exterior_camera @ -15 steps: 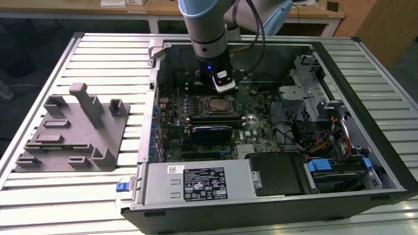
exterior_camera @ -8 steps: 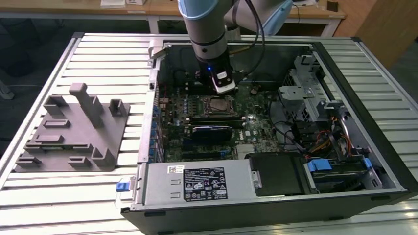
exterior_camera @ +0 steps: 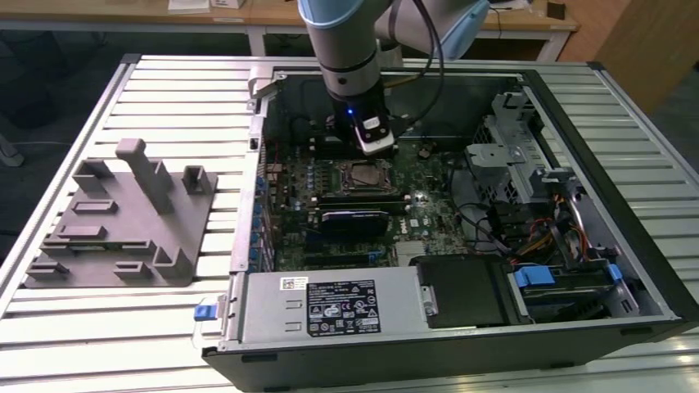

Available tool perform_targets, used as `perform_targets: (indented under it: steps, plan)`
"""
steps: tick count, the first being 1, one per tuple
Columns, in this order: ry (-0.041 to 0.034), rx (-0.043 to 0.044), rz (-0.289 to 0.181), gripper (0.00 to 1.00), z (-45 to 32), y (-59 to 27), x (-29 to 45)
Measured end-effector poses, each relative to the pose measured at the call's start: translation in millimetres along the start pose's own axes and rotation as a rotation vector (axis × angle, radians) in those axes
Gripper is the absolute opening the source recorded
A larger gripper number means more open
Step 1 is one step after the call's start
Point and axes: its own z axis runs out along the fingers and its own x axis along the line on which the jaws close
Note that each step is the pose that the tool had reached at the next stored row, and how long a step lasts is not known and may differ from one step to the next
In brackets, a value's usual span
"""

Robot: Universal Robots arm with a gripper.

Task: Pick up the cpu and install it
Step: 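Install the first cpu locking lever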

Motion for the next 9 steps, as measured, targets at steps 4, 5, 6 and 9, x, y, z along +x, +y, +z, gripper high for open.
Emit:
perform_targets:
  steps: [4,5,6,9]
  plan:
    - [0.0001,0.0001,0.000,0.11,-7.8,1.7,-1.5]
    - [0.0001,0.0001,0.000,0.11,-9.7,2.1,-1.9]
    - [0.0000,0.0001,0.000,0.11,-11.3,2.4,-2.2]
    - [0.0000,-0.0001,0.000,0.11,-12.7,2.8,-2.5]
